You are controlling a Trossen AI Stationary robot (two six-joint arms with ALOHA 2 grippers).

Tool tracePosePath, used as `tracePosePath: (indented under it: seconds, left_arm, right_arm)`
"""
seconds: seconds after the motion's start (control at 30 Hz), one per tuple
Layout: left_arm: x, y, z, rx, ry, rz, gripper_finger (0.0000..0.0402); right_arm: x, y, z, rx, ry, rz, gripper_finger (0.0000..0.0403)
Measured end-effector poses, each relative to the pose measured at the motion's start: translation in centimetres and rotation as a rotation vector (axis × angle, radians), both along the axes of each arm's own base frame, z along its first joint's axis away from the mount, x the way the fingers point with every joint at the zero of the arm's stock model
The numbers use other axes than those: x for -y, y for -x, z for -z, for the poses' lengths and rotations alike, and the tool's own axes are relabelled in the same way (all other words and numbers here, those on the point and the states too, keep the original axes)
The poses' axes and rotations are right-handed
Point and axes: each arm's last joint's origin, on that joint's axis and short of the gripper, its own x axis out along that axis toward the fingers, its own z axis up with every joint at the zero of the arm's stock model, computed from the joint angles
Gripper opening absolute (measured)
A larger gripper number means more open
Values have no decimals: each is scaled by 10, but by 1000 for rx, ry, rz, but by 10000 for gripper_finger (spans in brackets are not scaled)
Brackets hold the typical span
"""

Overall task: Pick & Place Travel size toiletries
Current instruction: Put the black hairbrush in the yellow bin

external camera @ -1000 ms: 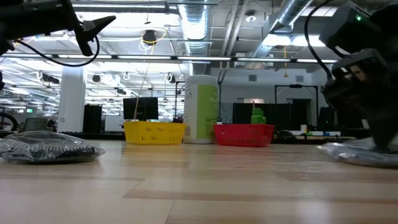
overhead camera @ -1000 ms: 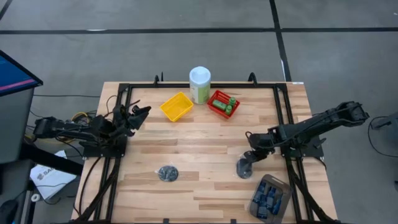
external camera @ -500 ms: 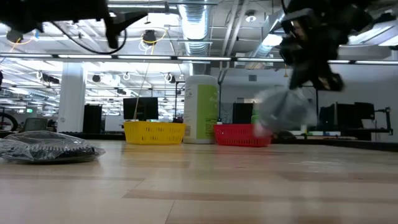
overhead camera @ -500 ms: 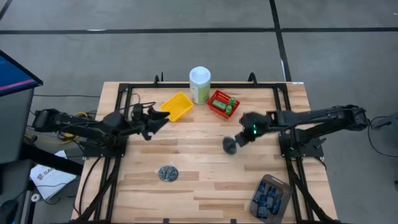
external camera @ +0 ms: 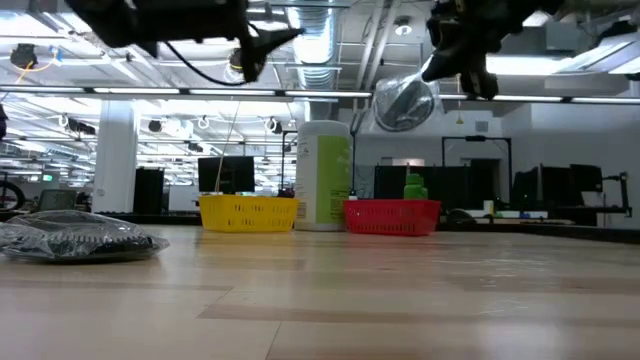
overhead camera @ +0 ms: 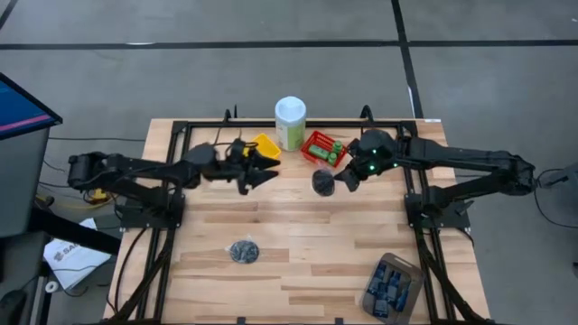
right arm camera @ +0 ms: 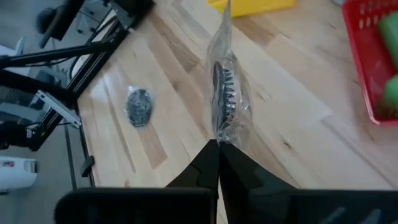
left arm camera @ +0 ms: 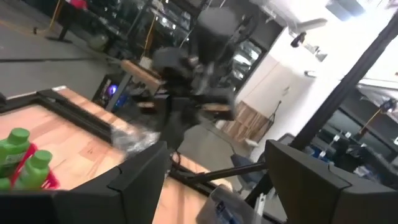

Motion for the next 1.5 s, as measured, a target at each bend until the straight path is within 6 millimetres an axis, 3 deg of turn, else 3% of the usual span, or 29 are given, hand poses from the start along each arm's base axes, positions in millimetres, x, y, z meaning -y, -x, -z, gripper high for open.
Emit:
tracePosePath:
  seconds: [0.23,0.7,1.2,1.5]
  left_arm:
    - [-27,-33,5,-53,-15,88,268]
    - [-54,-77,30,-139,-22,165,268]
    - [-63,-121,28,-112,-39,267,268]
    - [-58,-130,36,-128,-34,328,268]
  right_arm:
    - [-1,0,-3,9,22,-43,0]
    - [-2,0,-4,19,48,-100,0]
    - [-2,-1,-4,25,69,-119,0]
    - [-2,-1,-4,31,83,-129,0]
